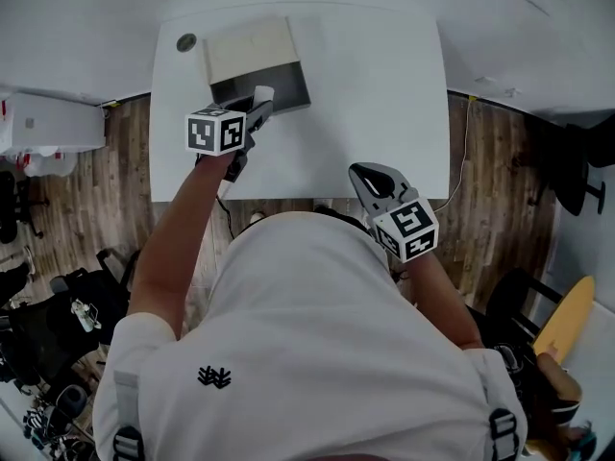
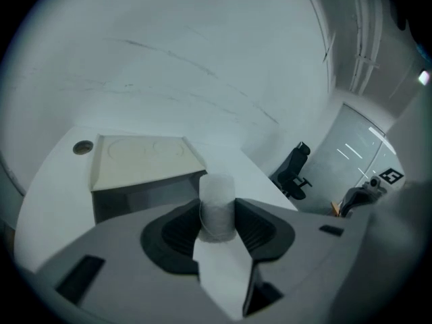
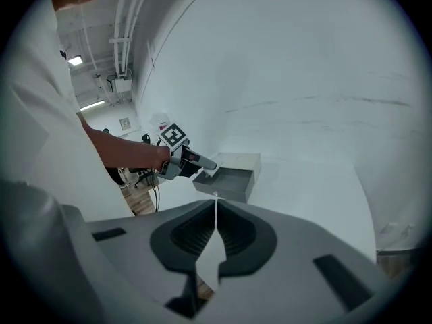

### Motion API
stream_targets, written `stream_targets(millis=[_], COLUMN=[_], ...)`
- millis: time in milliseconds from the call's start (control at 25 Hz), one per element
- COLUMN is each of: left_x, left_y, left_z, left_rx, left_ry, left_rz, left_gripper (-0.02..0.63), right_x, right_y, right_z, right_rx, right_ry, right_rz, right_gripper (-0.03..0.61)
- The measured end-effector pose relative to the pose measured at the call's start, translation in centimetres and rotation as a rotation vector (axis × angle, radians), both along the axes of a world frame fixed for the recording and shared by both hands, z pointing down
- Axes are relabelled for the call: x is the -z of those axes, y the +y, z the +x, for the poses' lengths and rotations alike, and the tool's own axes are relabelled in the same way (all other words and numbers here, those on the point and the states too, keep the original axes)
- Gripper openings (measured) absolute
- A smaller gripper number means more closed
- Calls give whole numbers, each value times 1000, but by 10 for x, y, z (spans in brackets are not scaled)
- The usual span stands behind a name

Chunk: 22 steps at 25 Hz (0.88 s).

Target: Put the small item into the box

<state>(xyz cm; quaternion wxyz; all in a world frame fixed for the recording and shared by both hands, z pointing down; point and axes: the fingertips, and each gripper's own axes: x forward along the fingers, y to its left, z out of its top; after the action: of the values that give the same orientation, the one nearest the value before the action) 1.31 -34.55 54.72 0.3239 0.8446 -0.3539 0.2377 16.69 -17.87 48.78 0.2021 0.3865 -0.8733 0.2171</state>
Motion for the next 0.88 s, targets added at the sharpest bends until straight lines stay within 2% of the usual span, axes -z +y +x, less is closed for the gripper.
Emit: stream_targets(millis=[440, 880], left_x=[-63, -105], left_y=[-36, -39], left_z=[19, 30], left_rx=[33, -58], left_ry=[-157, -392], left_rz=[-114, -239], left_gripper=[160, 161], right_x=[-21, -33], right_y=[-22, -30], right_z=[54, 80], right_rx=[-17, -45], right_ry=[-43, -101], right_rz=[-43, -98], right_gripper=[11, 11])
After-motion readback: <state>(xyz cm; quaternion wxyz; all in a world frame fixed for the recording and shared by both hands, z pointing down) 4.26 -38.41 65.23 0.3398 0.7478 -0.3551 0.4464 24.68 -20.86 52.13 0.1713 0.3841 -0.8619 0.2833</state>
